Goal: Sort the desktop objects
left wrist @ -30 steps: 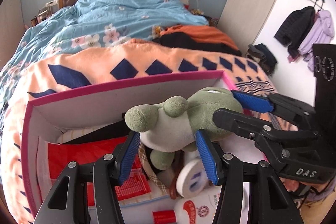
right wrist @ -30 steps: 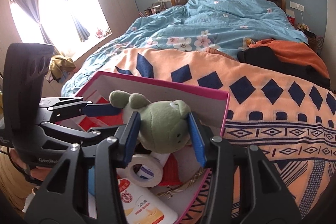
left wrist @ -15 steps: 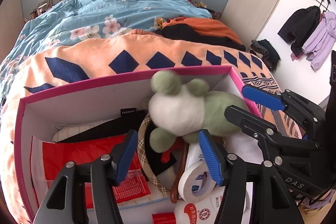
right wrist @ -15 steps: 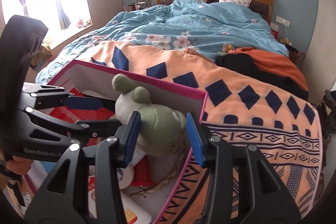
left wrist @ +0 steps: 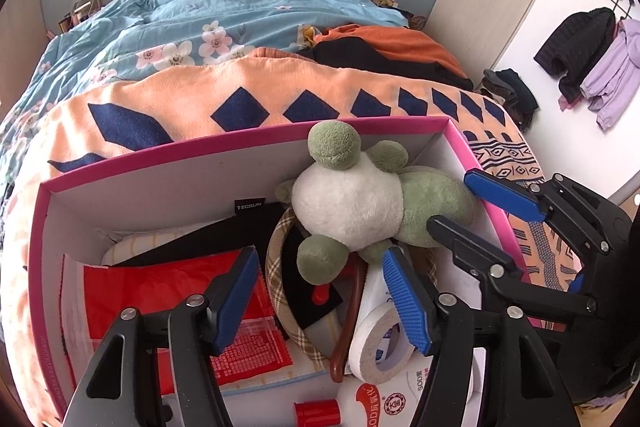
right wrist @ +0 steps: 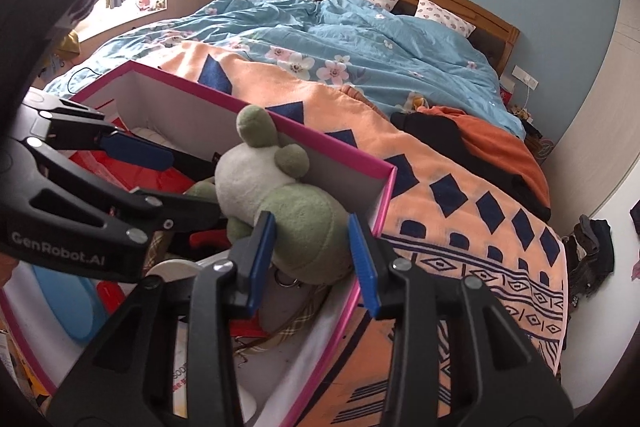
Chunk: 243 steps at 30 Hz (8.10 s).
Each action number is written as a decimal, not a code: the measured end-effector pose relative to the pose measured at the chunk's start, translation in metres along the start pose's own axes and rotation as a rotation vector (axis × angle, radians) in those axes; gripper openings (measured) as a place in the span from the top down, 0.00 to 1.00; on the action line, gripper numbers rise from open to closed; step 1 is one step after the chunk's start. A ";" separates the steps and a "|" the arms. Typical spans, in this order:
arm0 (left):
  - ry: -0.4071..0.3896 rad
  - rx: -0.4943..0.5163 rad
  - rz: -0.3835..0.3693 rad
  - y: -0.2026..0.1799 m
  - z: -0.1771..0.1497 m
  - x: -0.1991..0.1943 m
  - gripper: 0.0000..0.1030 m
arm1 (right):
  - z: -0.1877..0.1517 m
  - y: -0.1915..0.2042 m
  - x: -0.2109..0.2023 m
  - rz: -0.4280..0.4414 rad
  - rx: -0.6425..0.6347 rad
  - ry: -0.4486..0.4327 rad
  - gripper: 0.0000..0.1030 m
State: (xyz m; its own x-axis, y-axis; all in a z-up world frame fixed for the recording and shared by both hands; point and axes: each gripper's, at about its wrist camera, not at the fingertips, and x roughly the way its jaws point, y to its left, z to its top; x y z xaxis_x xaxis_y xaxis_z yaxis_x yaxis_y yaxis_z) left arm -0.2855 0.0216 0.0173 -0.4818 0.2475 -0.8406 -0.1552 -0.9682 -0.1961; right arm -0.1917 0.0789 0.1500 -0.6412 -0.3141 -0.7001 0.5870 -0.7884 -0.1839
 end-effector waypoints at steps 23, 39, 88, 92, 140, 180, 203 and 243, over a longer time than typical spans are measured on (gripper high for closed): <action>0.032 0.116 0.001 -0.025 -0.026 -0.009 0.24 | -0.052 0.049 -0.044 0.153 -0.175 0.066 0.60; -0.005 0.089 0.023 -0.036 -0.055 -0.026 0.24 | -0.081 0.055 -0.073 0.296 -0.137 0.125 0.60; -0.179 0.025 0.225 0.033 -0.265 -0.104 0.02 | -0.187 0.078 -0.105 0.241 0.227 0.294 0.43; -0.154 0.027 0.211 0.033 -0.267 -0.098 0.02 | -0.186 0.077 -0.102 0.235 0.247 0.290 0.41; -0.057 0.020 0.104 0.043 -0.270 -0.091 0.02 | -0.195 0.064 -0.087 0.410 0.430 0.218 0.25; -0.010 -0.103 -0.007 0.054 -0.294 -0.106 0.14 | -0.195 0.076 -0.081 0.450 0.384 0.211 0.66; -0.051 -0.214 0.037 0.067 -0.295 -0.120 0.54 | -0.195 0.076 -0.089 0.419 0.356 0.165 0.80; -0.024 -0.188 -0.032 0.055 -0.291 -0.125 0.62 | -0.190 0.083 -0.093 0.512 0.358 0.139 0.86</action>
State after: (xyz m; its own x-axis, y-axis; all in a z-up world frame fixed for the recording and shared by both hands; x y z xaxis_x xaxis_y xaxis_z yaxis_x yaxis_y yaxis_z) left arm 0.0167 -0.0732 -0.0356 -0.4997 0.2771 -0.8207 -0.0080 -0.9489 -0.3155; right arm 0.0102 0.1433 0.0686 -0.2388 -0.6454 -0.7256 0.5854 -0.6918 0.4227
